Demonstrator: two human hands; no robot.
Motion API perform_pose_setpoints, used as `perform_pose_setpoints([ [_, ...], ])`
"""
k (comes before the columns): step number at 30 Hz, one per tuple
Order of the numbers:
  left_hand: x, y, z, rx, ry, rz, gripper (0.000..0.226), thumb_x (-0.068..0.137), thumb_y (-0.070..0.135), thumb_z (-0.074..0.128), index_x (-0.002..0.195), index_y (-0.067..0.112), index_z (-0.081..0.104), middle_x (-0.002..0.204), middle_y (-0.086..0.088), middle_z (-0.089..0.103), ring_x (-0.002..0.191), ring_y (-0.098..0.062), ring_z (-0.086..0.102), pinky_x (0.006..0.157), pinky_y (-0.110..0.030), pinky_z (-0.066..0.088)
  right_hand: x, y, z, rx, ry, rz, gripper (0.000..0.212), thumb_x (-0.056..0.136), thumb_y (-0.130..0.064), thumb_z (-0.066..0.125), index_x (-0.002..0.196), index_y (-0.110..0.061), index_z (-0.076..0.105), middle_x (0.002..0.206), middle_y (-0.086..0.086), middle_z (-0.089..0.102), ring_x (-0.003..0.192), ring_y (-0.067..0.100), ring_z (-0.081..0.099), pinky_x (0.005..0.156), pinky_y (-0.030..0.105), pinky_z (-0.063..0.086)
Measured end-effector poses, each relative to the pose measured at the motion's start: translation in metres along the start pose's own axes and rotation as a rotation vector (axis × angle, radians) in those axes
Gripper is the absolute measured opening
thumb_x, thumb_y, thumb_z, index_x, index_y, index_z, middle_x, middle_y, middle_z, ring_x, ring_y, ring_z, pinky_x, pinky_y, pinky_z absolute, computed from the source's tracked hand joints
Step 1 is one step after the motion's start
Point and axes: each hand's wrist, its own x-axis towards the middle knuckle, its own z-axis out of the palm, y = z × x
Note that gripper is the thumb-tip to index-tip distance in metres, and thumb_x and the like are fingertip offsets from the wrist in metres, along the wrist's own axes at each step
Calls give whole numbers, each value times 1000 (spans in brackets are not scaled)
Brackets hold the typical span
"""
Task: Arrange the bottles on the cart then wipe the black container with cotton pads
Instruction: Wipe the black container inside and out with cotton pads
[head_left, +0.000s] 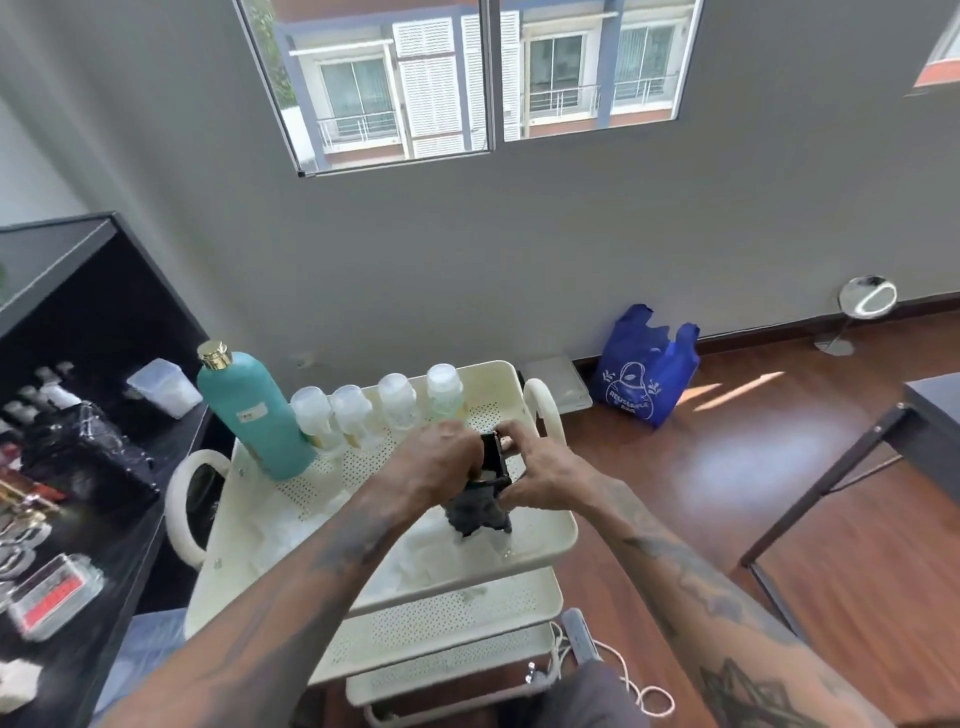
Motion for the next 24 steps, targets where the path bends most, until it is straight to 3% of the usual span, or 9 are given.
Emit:
perform_pose_setpoints([
  [3, 13, 8, -15, 86, -108, 69, 16, 90, 4, 56, 101, 2, 68, 80, -8, 52, 67, -26, 52, 58, -32, 42, -1, 2, 1, 2, 5, -5, 84, 65, -16, 77, 135, -30, 33, 129, -3, 58, 101, 22, 62, 87, 40, 54],
  [5, 20, 12, -18, 137, -173, 74, 18, 92, 3, 53, 104, -2, 66, 82, -11, 58, 69, -27, 55, 59, -32, 44, -1, 4, 3, 12, 16, -6, 83, 64, -16, 76, 134, -30, 33, 129, -3, 59, 104, 22, 61, 88, 40, 54],
  [9, 28, 19, -23, 284, -343, 114, 19, 95, 7, 51, 104, -1, 65, 99, -10, 68, 91, -29, 66, 68, -31, 45, 2, 5, 2, 6, 19, -21, 85, 62, -20, 75, 134, -33, 32, 130, -4, 60, 102, 23, 62, 88, 40, 53],
  [11, 35, 19, -25, 264, -540, 83, 17, 94, 8, 50, 90, 3, 66, 80, -4, 68, 75, -25, 64, 72, -30, 50, 2, 5, 2, -11, 15, -21, 88, 61, -22, 75, 135, -35, 29, 130, -6, 59, 101, 22, 62, 88, 41, 53],
  [14, 47, 11, -31, 53, -754, -13, 24, 92, 10, 44, 94, 4, 67, 64, -8, 71, 48, -14, 62, 59, -27, 51, 0, 5, 2, -31, 23, -9, 91, 60, -27, 76, 135, -38, 27, 129, -9, 59, 102, 20, 61, 89, 41, 52],
  [17, 35, -16, -51, -218, -598, -23, 27, 91, 5, 51, 110, 11, 69, 63, 0, 72, 57, -11, 68, 57, -23, 51, 1, 6, -1, -59, 28, 5, 94, 61, -28, 77, 139, -36, 25, 129, -11, 60, 104, 19, 60, 91, 41, 51],
  [21, -15, -62, -26, -523, -120, -187, 15, 85, 16, 70, 98, 19, 78, 85, 1, 77, 63, -10, 69, 64, -26, 55, 0, 5, 1, -151, 79, 20, 91, 63, -31, 75, 140, -30, 27, 125, -7, 63, 104, 22, 61, 89, 41, 51],
  [24, -47, -66, 40, -586, -127, -335, 23, 88, 21, 71, 109, 11, 74, 108, -4, 75, 81, -11, 67, 70, -22, 54, 0, 4, 4, -199, 177, 30, 83, 62, -34, 73, 133, -27, 30, 116, 0, 66, 104, 27, 63, 86, 41, 52],
])
